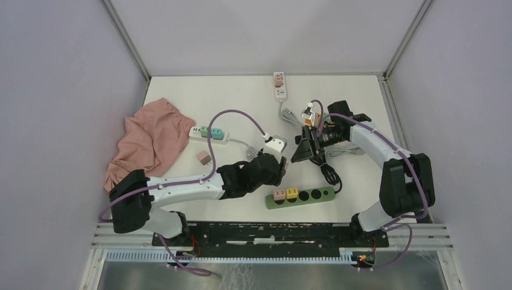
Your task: Pull the plug off the socket
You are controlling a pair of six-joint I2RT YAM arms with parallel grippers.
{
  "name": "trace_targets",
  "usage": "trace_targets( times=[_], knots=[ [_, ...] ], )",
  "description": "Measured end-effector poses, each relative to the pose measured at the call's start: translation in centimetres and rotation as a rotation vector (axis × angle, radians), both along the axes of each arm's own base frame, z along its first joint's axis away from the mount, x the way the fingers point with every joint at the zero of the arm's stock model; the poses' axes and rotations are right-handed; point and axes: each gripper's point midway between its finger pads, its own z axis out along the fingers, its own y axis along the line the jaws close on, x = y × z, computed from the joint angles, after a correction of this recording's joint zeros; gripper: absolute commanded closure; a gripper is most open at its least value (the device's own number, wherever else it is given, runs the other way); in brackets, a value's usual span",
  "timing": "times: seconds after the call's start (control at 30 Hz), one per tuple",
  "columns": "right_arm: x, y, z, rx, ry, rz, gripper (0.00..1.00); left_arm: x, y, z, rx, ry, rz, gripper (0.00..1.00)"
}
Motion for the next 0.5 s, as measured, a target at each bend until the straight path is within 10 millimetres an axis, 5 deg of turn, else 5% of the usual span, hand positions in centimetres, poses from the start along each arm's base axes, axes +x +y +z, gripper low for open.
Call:
trace_targets(
  times=[0.27,0.5],
  knots=[
    [-0.7,-1.0,0.9,-0.024,-0.111,0.028,0.26,-1.3,5.7,0.8,-0.071,-0.04,0.034,0.97],
    [-1.1,-1.8,2.5,-0.017,-0.27,0.057,0.26,2.4,13.6,0.4,-0.185,0.024,0.322,0.97]
  ],
)
